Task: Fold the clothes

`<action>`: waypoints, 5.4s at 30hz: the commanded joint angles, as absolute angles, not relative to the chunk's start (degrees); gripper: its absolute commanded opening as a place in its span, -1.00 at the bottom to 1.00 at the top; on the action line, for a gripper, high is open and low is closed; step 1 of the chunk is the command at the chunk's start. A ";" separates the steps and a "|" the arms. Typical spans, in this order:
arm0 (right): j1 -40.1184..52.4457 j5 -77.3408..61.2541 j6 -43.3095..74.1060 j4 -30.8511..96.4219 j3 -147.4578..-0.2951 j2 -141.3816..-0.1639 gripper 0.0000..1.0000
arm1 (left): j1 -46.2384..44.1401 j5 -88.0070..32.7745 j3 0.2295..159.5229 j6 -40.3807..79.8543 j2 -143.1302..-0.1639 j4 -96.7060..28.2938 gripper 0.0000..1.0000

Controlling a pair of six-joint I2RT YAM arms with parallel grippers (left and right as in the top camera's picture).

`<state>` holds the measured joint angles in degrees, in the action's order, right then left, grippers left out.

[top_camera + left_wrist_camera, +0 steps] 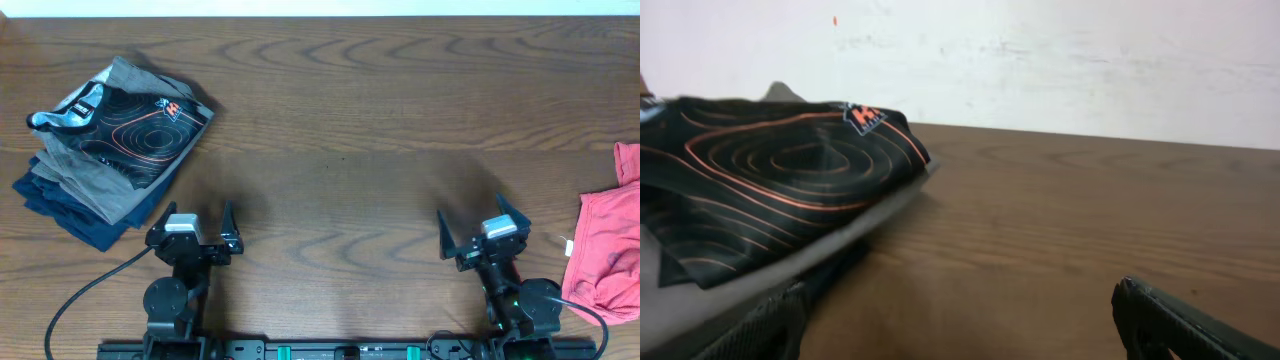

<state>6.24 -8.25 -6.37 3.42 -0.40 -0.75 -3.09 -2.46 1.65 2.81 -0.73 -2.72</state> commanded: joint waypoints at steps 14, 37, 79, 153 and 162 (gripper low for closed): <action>2.55 -3.05 -1.23 20.62 -24.34 -31.31 0.98 | -2.92 -6.48 28.16 5.02 -29.85 -26.81 0.95; -17.50 24.43 15.84 24.05 -45.69 -77.21 0.98 | -2.92 -7.29 50.98 6.33 -61.08 -53.28 0.96; -9.52 -23.22 16.43 -1.34 -62.33 -70.76 -0.91 | -2.92 -7.31 50.96 6.35 -61.10 -50.70 0.96; -9.10 10.02 24.53 60.31 -61.47 -71.50 0.59 | -46.30 -13.15 50.92 72.05 -116.57 32.27 -0.41; -9.10 9.74 22.31 60.49 -61.47 -71.68 0.68 | -38.02 -28.12 50.94 59.90 -111.44 33.52 -0.88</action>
